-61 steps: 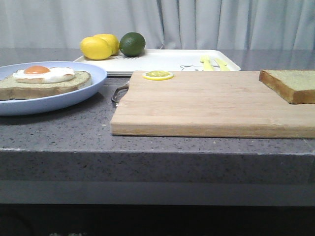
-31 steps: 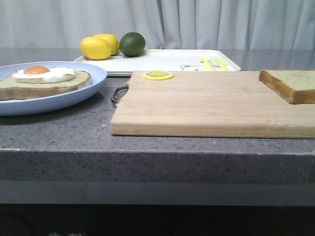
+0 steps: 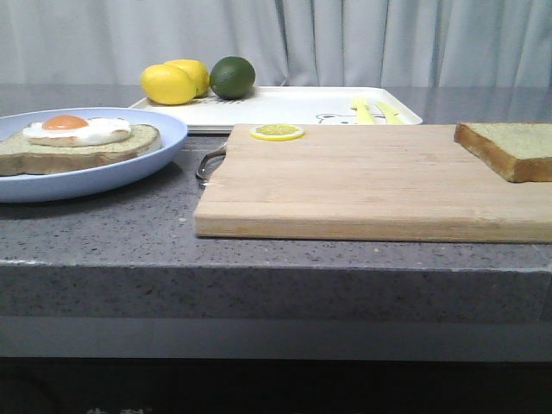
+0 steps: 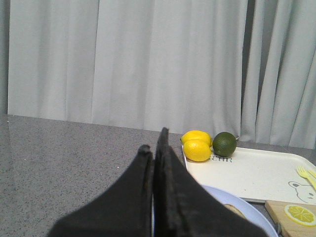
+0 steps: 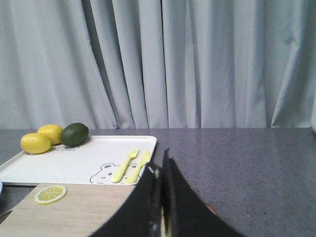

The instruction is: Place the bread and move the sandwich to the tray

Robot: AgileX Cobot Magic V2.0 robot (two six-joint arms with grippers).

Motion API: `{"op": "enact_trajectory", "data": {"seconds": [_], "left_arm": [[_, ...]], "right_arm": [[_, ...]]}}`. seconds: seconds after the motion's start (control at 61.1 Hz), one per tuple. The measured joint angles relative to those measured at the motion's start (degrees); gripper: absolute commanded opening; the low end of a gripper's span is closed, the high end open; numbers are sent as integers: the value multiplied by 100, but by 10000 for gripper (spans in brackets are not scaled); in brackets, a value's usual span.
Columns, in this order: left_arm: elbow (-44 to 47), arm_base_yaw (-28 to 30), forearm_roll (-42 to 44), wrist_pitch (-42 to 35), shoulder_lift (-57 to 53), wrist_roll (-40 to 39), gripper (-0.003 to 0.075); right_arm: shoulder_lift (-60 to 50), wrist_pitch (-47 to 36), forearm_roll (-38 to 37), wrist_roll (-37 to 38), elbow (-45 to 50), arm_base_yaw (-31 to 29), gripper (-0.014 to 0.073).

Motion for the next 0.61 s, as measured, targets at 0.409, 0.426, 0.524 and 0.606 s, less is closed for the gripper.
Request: {"op": "enact_trajectory", "data": {"seconds": [0.409, 0.426, 0.524, 0.606], "left_arm": [[-1141, 0, -31, 730, 1578, 202, -20], [-1132, 0, -31, 730, 1606, 201, -20], [-1056, 0, -31, 730, 1809, 201, -20], [-985, 0, -31, 730, 2001, 201, -20]], "right_arm": [[1805, 878, 13, 0, -873, 0, -66], [1839, 889, 25, 0, -873, 0, -66], [2039, 970, 27, 0, -873, 0, -66], [2194, 1091, 31, 0, -873, 0, -62]]}}
